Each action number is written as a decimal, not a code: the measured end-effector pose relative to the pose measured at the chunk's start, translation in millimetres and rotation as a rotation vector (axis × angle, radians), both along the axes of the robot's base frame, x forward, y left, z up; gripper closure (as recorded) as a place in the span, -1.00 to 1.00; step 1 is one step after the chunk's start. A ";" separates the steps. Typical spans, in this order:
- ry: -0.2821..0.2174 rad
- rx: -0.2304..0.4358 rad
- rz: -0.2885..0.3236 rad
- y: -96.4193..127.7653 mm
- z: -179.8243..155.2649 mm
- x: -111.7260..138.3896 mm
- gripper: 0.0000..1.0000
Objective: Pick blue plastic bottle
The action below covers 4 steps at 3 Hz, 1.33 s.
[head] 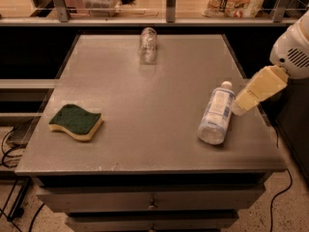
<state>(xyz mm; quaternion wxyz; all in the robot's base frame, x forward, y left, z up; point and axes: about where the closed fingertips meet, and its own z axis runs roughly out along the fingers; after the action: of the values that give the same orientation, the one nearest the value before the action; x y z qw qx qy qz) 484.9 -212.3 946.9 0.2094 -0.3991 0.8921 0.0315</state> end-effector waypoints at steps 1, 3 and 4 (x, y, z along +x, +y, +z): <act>0.018 0.027 -0.069 1.1 -0.4 0.1 -1.00; 0.072 0.085 -0.079 27.6 -25.2 8.4 -1.00; 0.153 0.115 -0.119 38.4 -54.7 13.8 -1.00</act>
Offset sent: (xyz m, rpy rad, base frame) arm 0.0064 0.0228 -0.0159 0.0649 0.0369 -0.0719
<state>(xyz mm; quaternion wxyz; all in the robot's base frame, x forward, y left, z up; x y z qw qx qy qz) 498.7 -173.9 892.2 0.1647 -0.3294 0.9243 0.1004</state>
